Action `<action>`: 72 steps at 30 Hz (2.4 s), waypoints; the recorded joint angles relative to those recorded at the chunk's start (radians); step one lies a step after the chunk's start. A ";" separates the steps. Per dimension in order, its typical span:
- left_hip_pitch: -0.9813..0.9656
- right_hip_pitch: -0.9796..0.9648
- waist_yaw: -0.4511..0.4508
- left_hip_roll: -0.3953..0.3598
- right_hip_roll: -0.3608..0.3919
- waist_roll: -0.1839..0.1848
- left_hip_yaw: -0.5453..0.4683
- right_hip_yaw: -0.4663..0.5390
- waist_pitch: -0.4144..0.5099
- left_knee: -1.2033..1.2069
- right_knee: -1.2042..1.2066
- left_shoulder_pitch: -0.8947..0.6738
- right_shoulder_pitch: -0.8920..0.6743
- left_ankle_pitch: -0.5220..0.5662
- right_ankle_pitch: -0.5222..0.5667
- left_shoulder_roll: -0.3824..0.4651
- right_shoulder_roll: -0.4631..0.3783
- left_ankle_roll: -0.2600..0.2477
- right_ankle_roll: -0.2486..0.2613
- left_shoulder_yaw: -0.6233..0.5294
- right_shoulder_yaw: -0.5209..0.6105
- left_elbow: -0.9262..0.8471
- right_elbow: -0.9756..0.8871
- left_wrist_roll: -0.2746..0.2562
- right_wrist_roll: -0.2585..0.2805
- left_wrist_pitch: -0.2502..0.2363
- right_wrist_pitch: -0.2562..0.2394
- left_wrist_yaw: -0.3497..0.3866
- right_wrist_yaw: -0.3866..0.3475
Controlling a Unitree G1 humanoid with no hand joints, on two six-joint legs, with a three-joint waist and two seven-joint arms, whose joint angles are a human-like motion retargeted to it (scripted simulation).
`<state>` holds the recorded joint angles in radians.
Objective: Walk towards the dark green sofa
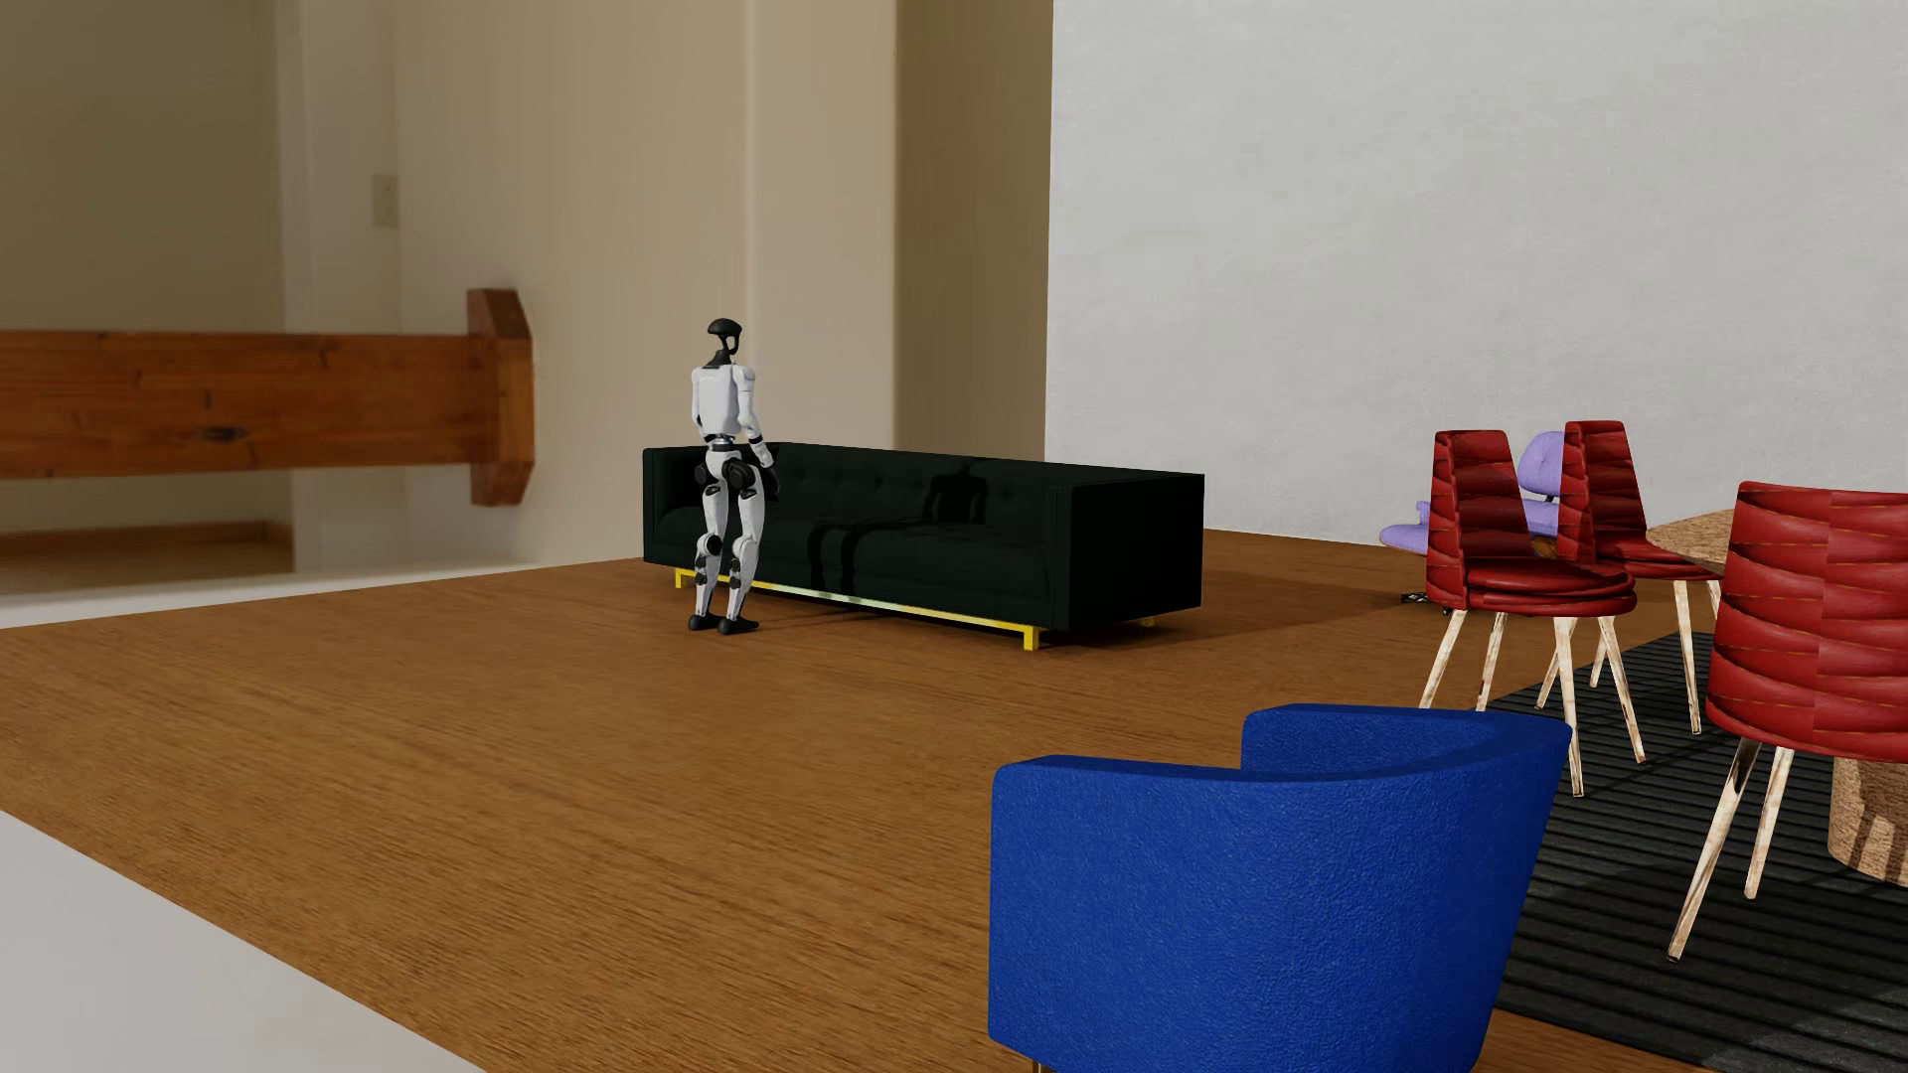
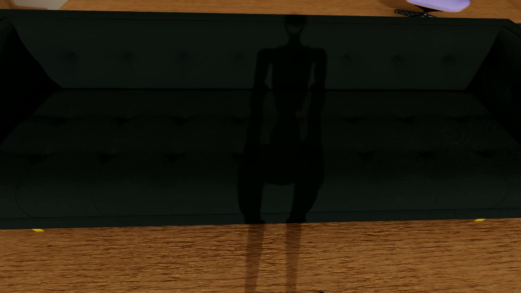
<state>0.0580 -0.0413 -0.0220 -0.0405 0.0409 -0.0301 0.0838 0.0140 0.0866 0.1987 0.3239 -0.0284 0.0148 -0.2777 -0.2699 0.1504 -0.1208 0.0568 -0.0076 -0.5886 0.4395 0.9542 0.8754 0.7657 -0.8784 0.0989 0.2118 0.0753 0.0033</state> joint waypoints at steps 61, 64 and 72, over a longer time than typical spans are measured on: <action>0.008 0.006 -0.009 0.008 0.009 -0.007 0.001 0.003 -0.018 -0.003 -0.001 -0.004 -0.002 -0.008 -0.010 0.000 0.008 -0.011 -0.014 -0.022 -0.021 0.001 0.010 -0.018 -0.013 0.010 0.001 -0.003 0.008; 0.008 0.010 -0.006 0.006 0.007 -0.005 -0.004 -0.001 -0.019 -0.005 -0.007 0.002 -0.003 -0.009 -0.013 0.006 0.007 -0.011 -0.016 -0.018 -0.013 -0.003 0.018 -0.020 -0.014 0.009 0.001 0.000 0.012; -0.023 0.035 0.008 -0.026 -0.030 0.003 -0.064 -0.059 -0.011 0.029 -0.054 0.010 0.019 -0.022 -0.041 0.019 0.007 0.002 0.006 0.006 0.009 -0.006 0.019 -0.038 0.002 -0.018 0.001 -0.052 0.014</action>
<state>0.0346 -0.0066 -0.0137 -0.0663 0.0111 -0.0270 0.0197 -0.0455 0.0753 0.2273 0.2700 -0.0179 0.0342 -0.3001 -0.3109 0.1695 -0.1141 0.0587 -0.0020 -0.5824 0.4486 0.9484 0.8946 0.7280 -0.8768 0.0811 0.2131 0.0237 0.0170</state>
